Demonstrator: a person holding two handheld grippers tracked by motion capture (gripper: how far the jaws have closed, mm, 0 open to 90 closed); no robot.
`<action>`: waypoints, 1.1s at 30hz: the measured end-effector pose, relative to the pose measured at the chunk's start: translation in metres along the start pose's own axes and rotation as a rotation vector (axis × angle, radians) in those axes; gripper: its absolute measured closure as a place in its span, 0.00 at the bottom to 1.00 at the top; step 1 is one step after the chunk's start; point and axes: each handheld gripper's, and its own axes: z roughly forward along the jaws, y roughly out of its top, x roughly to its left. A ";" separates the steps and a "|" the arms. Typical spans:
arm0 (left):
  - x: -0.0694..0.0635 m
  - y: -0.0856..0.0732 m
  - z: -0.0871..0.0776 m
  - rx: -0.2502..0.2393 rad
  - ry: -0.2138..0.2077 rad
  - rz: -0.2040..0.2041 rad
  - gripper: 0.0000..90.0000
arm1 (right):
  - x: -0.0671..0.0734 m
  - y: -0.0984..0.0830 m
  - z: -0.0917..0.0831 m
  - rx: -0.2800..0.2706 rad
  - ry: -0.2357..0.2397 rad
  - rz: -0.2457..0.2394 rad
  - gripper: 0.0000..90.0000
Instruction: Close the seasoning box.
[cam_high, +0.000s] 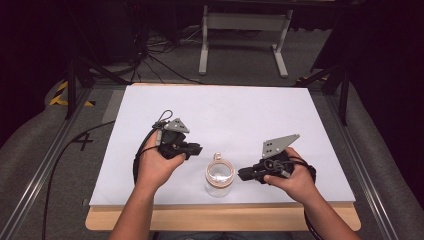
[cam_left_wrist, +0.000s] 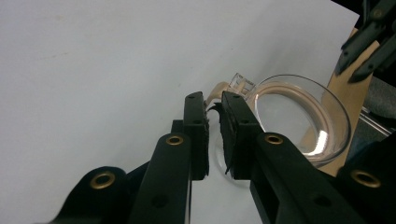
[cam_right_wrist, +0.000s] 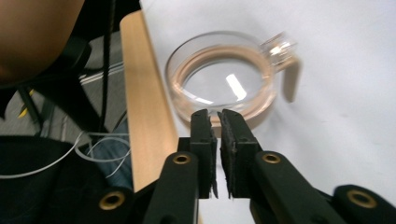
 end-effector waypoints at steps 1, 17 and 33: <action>0.000 -0.002 -0.002 -0.003 0.005 -0.006 0.90 | -0.001 0.000 -0.003 -0.009 -0.007 0.003 0.91; 0.016 -0.023 -0.030 -0.017 0.077 -0.070 0.86 | -0.047 -0.010 -0.052 -0.133 -0.190 0.091 0.71; 0.044 -0.039 -0.020 0.028 0.091 -0.156 0.84 | -0.111 -0.064 -0.062 -0.115 -0.377 0.242 0.56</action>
